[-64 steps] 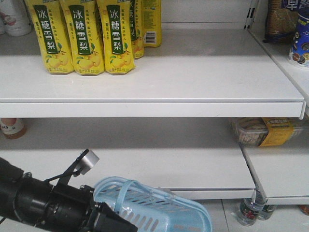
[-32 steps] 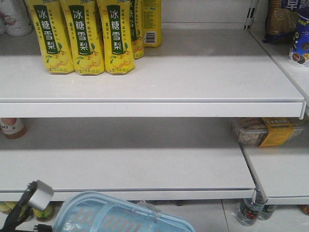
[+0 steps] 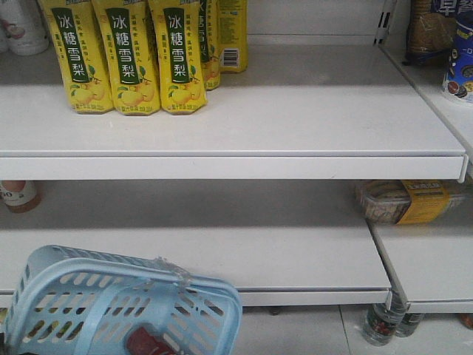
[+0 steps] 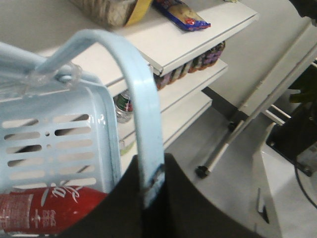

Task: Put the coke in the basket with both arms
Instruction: 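Swing the left gripper with the basket away from the shelf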

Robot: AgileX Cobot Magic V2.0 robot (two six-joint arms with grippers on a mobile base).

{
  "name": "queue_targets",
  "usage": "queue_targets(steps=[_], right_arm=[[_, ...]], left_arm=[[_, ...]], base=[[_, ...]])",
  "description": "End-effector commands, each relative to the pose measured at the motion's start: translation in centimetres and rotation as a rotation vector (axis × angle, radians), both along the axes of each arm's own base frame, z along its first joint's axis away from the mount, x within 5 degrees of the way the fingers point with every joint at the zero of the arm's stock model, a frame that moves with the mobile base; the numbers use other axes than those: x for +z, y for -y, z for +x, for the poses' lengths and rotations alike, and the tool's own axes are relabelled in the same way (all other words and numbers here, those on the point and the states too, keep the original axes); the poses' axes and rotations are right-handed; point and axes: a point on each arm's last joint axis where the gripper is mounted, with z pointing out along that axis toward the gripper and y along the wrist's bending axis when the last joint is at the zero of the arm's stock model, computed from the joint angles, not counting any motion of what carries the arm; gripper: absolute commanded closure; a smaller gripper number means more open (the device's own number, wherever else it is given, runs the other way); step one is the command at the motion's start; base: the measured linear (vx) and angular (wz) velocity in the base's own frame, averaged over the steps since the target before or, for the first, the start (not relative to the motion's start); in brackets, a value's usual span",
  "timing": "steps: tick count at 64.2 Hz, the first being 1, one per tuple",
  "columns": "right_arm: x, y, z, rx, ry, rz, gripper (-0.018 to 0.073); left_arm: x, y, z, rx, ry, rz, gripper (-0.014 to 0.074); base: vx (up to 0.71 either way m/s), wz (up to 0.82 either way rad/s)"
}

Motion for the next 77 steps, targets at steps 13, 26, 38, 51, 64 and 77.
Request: queue_targets(steps=[13,26,38,51,64,77], right_arm=[[1.6,0.1,0.0,-0.012,0.095,-0.022,0.0568],[1.6,0.1,0.0,-0.012,0.095,-0.022,0.0568],[1.6,0.1,0.0,-0.012,0.095,-0.022,0.0568],[1.6,0.1,0.0,-0.012,0.095,-0.022,0.0568],[1.6,0.1,0.0,-0.012,0.095,-0.022,0.0568],[1.6,0.1,0.0,-0.012,0.095,-0.022,0.0568]], left_arm=[[2.5,-2.1,0.2,0.259,0.186,-0.059,0.0602],[2.7,-3.3,0.7,0.402,0.206,-0.051,0.0602],[2.7,-4.5,1.2,0.547,0.221,-0.048,0.0602],[2.6,-5.5,1.0,0.627,0.344,0.019,0.0602],[0.9,-6.4,0.6,0.702,0.505,0.026,0.0602],[-1.1,-7.2,0.0,0.794,0.567,-0.016,0.0602]], base=[[0.0,0.0],[0.0,0.0],[0.0,0.0],[0.0,0.0],[0.0,0.0],[0.0,0.0]])
